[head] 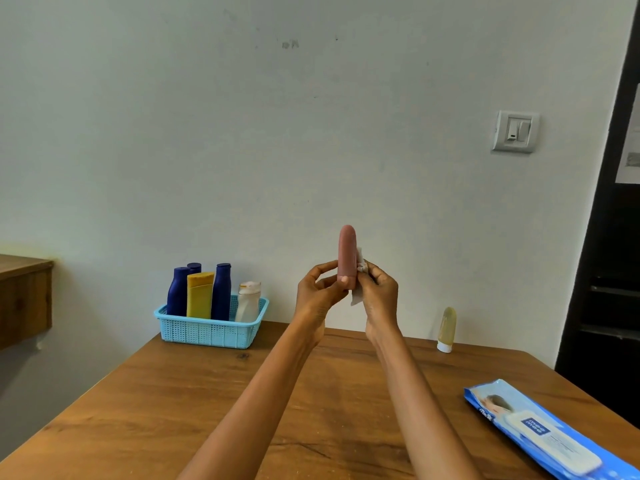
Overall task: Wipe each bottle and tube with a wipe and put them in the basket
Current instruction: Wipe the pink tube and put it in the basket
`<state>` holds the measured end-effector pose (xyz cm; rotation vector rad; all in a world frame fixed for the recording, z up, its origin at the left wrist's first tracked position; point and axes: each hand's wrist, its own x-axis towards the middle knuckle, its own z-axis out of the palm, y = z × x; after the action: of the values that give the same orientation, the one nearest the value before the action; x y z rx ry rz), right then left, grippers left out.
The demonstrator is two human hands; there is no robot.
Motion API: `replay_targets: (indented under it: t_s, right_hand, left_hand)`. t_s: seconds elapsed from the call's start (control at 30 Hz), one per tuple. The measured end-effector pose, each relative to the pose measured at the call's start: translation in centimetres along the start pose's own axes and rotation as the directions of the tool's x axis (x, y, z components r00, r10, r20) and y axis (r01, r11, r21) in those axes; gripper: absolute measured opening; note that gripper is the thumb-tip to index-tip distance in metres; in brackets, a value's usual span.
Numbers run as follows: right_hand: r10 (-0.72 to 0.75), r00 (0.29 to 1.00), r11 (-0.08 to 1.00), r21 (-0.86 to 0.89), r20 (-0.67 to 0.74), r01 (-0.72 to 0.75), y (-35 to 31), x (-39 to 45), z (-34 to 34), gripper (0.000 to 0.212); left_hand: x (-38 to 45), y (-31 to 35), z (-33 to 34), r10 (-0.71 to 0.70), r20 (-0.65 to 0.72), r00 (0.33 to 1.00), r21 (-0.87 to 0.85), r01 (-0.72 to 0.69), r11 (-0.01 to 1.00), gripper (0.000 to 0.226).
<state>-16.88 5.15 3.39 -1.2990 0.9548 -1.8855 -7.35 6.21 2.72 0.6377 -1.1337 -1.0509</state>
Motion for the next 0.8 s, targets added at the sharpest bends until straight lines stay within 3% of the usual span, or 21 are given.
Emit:
replay_targets:
  t_s: [0.13, 0.2, 0.3, 0.43, 0.63, 0.8]
  right_hand:
    - [0.057, 0.986, 0.998, 0.024, 0.155, -0.061, -0.6, -0.2, 0.3, 0.017]
    - [0.019, 0.977, 0.998, -0.065, 0.213, -0.005, -0.5, -0.5, 0.7, 0.025]
    - [-0.056, 0.985, 0.977, -0.195, 0.163, 0.087, -0.4, -1.0, 1.3, 0.036]
    - [-0.194, 0.978, 0.934, -0.29, 0.074, 0.207, -0.3, -1.4, 2.0, 0.041]
    - [-0.45, 0.885, 0.816, -0.348, 0.119, 0.462, -0.5, -2.1, 2.2, 0.037]
    - [-0.339, 0.907, 0.855, -0.321, 0.25, 0.407, -0.7, -1.5, 1.4, 0.043]
  left_hand:
    - [0.1, 0.0, 0.3, 0.083, -0.129, 0.988, 0.094, -0.071, 0.993, 0.038]
    - [0.3, 0.0, 0.1, 0.132, -0.171, 0.976, 0.16, -0.105, 0.982, 0.036]
    - [0.4, -0.1, -0.1, 0.213, -0.203, 0.956, 0.259, -0.157, 0.953, 0.03]
    - [0.3, -0.2, -0.3, 0.249, -0.234, 0.94, 0.25, -0.189, 0.95, 0.024]
    - [0.4, -0.2, -0.3, 0.169, -0.212, 0.963, 0.146, -0.139, 0.979, 0.027]
    - [0.5, 0.5, -1.6, 0.007, -0.008, 1.0, -0.038, -0.008, 0.999, 0.031]
